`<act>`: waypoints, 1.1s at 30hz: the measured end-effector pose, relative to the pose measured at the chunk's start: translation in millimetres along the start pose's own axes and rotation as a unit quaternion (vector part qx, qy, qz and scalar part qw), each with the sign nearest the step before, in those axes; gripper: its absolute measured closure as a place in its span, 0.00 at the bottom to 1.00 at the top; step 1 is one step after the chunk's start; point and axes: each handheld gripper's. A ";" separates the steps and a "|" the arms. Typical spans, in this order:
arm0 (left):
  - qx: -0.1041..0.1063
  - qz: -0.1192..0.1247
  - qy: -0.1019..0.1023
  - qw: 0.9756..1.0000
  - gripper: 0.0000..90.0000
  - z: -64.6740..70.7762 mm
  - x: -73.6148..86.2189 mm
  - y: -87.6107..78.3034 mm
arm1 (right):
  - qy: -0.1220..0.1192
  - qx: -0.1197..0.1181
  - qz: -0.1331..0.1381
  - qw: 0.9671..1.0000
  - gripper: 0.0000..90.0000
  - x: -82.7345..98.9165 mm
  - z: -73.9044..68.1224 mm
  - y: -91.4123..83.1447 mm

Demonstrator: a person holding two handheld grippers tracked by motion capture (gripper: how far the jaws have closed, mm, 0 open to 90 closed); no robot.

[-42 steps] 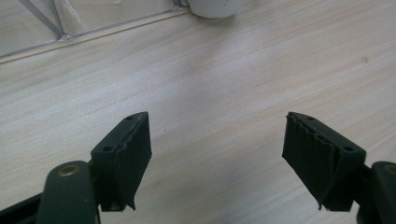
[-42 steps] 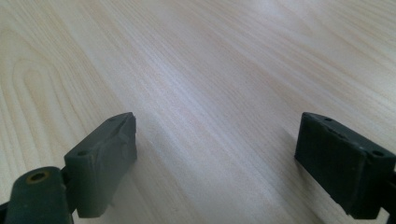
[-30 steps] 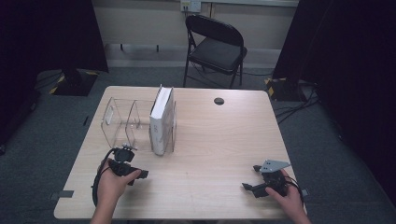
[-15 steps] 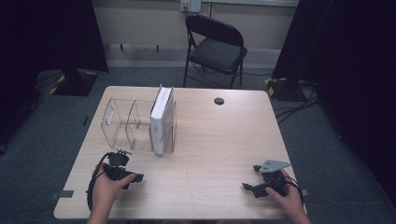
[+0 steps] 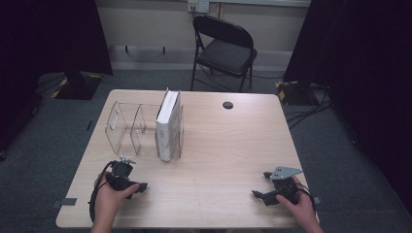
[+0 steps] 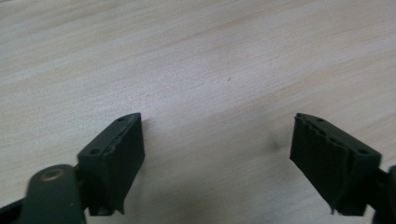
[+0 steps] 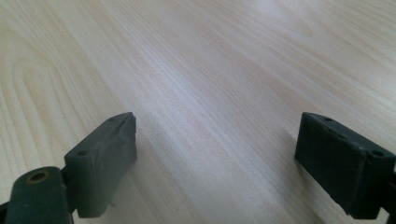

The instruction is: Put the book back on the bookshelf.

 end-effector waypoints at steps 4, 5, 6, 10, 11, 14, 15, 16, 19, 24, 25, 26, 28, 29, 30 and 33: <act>-0.005 0.013 0.016 1.000 0.15 -1.1 3.1 1.3 | 0.000 0.000 0.000 1.000 0.13 0.0 0.0 0.0; -0.003 0.016 0.018 1.000 0.14 -0.7 4.0 2.0 | 0.000 0.000 0.000 1.000 0.13 0.0 0.0 0.0; -0.006 0.020 0.026 0.999 0.12 -0.7 4.7 3.1 | 0.000 0.000 0.000 1.000 0.13 0.0 0.0 0.0; -0.019 0.020 0.048 0.998 0.06 3.3 5.7 7.3 | 0.000 0.001 0.000 1.000 0.13 0.2 -0.2 -0.2; -0.021 0.021 0.049 0.998 0.04 4.7 5.8 8.7 | 0.000 0.001 0.000 1.000 0.13 0.3 -0.2 -0.3; -0.017 0.024 0.056 0.998 0.00 5.1 6.4 10.0 | 0.000 0.001 0.000 1.000 0.13 0.5 -0.5 -0.6; -0.016 0.026 0.060 0.998 0.00 4.5 7.1 9.5 | 0.001 0.001 0.000 1.000 0.13 0.6 -0.6 -0.7; -0.016 0.031 0.060 0.998 0.00 4.4 8.2 9.7 | 0.001 0.001 0.000 1.000 0.13 0.7 -0.7 -0.7; -0.016 0.053 0.060 0.997 0.00 3.6 12.5 10.5 | 0.001 0.001 0.000 1.000 0.13 0.7 -0.7 -0.7; -0.012 0.077 0.066 0.995 0.00 1.6 17.6 11.1 | 0.000 0.001 0.000 1.000 0.13 0.7 -0.7 -0.8; -0.011 0.082 0.067 0.994 0.00 1.5 18.5 11.3 | 0.000 0.001 0.000 1.000 0.13 0.7 -0.7 -0.8; -0.008 0.081 0.070 0.994 0.00 1.2 19.1 10.9 | 0.000 0.001 0.000 1.000 0.13 0.7 -0.7 -0.8; -0.010 0.092 0.072 0.993 0.00 0.1 21.3 11.4 | 0.000 0.001 0.000 1.000 0.13 0.7 -0.7 -0.8; -0.009 0.099 0.075 0.992 0.00 -0.9 22.9 11.7 | 0.001 0.001 0.000 1.000 0.13 0.7 -0.7 -0.8; -0.008 0.104 0.081 0.991 0.00 -2.1 24.1 11.9 | 0.000 0.001 0.000 1.000 0.13 0.7 -0.7 -0.8; -0.003 0.127 0.086 0.988 0.00 -4.7 28.2 13.5 | 0.000 0.001 0.000 1.000 0.13 0.7 -0.7 -0.8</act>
Point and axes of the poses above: each handheld gripper's, and its own axes: y roughly forward along the jaws, x roughly out of its underside, z roughly to its right, and after that the axes turned 3 degrees about y, right-handed
